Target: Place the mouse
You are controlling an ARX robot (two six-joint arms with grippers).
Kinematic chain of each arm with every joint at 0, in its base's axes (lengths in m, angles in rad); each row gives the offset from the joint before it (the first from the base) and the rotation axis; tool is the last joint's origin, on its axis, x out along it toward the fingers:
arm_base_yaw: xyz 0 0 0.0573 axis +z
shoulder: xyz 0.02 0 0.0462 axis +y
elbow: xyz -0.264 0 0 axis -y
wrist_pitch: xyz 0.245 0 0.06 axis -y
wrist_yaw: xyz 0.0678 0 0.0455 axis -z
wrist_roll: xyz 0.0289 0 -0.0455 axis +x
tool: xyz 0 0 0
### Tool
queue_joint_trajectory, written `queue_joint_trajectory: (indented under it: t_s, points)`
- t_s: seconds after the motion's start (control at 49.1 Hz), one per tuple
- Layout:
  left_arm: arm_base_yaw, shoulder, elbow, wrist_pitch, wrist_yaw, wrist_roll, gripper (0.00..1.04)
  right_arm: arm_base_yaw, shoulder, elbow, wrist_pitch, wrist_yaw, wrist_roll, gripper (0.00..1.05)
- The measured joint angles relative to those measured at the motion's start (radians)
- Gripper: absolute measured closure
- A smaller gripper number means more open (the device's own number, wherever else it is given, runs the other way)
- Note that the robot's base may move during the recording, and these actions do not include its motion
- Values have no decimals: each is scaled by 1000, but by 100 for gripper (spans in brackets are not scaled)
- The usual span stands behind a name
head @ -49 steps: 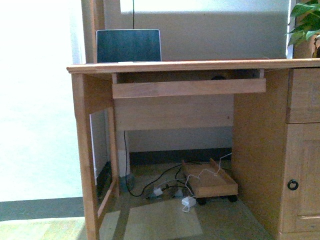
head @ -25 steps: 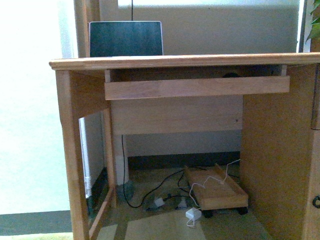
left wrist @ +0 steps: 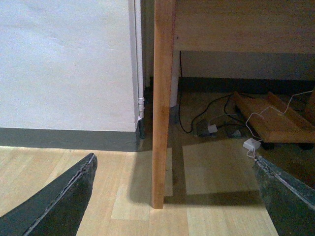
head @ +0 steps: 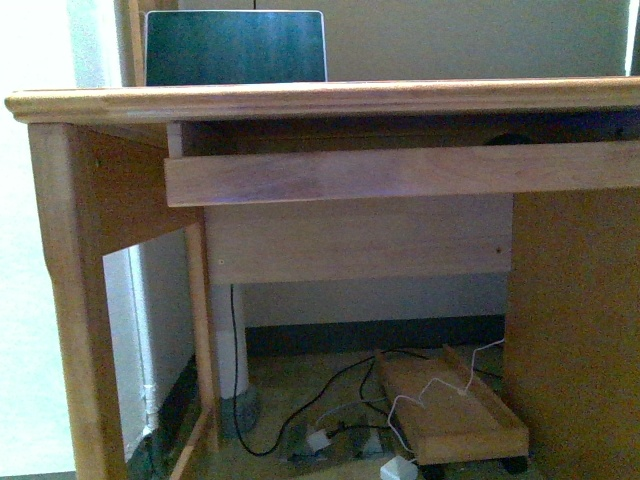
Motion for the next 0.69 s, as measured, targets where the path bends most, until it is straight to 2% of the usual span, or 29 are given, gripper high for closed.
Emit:
queue_joint_trajectory:
  t_s: [0.692]
  points:
    - [0,0,0,0,0,0,8,0,0,0,0,-1,0,7]
